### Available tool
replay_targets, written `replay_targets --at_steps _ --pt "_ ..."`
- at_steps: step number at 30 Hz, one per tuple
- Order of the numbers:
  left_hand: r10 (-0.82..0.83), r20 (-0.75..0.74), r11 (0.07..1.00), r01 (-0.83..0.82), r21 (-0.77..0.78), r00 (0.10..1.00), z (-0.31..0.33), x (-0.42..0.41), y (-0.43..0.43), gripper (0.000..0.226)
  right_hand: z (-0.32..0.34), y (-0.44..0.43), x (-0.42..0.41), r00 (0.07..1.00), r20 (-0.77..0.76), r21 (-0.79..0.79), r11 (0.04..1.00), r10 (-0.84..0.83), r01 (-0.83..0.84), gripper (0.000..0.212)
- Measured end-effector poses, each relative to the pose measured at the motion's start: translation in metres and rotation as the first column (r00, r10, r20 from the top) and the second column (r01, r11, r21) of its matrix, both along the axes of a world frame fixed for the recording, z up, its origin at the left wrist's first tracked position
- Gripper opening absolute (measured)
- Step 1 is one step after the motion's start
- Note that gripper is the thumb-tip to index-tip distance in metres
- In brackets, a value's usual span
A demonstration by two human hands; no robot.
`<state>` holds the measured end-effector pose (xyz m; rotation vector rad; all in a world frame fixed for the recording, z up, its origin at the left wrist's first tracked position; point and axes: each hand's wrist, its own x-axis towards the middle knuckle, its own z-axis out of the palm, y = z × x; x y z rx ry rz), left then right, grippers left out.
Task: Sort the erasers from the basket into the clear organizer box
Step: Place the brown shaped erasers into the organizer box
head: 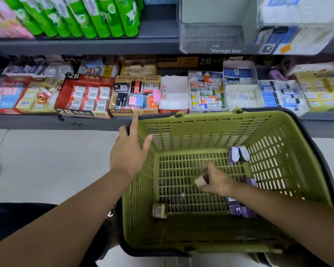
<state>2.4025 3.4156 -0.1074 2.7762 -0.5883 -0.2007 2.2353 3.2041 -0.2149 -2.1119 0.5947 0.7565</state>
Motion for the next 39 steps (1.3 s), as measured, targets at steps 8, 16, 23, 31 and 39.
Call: replay_targets --at_steps 8,16,23,31,39 --pt "0.099 -0.061 0.988 -0.105 -0.115 0.993 0.066 0.015 -0.046 0.065 0.182 -0.02 0.058 0.925 0.205 0.591 0.794 -0.32 0.143 0.019" --pt "-0.131 0.386 0.857 0.299 -0.419 0.913 0.183 0.033 -0.108 0.056 0.363 -0.068 0.105 0.438 0.788 0.387 0.901 -0.433 0.194 0.022" --pt "-0.441 0.212 0.889 0.456 -0.025 0.872 0.171 0.039 -0.138 0.07 0.386 -0.12 0.201 0.59 0.805 -0.221 0.893 -0.06 0.392 0.028" --pt "-0.497 0.182 0.861 0.508 -0.015 0.848 0.164 0.042 -0.137 0.077 0.382 -0.135 0.248 0.892 0.358 -0.717 0.693 0.275 0.073 0.048" --pt "-0.515 0.161 0.85 0.526 -0.03 0.842 0.161 0.042 -0.14 0.079 0.358 -0.14 0.254 0.9 0.258 -0.762 0.647 0.351 -0.033 0.04"
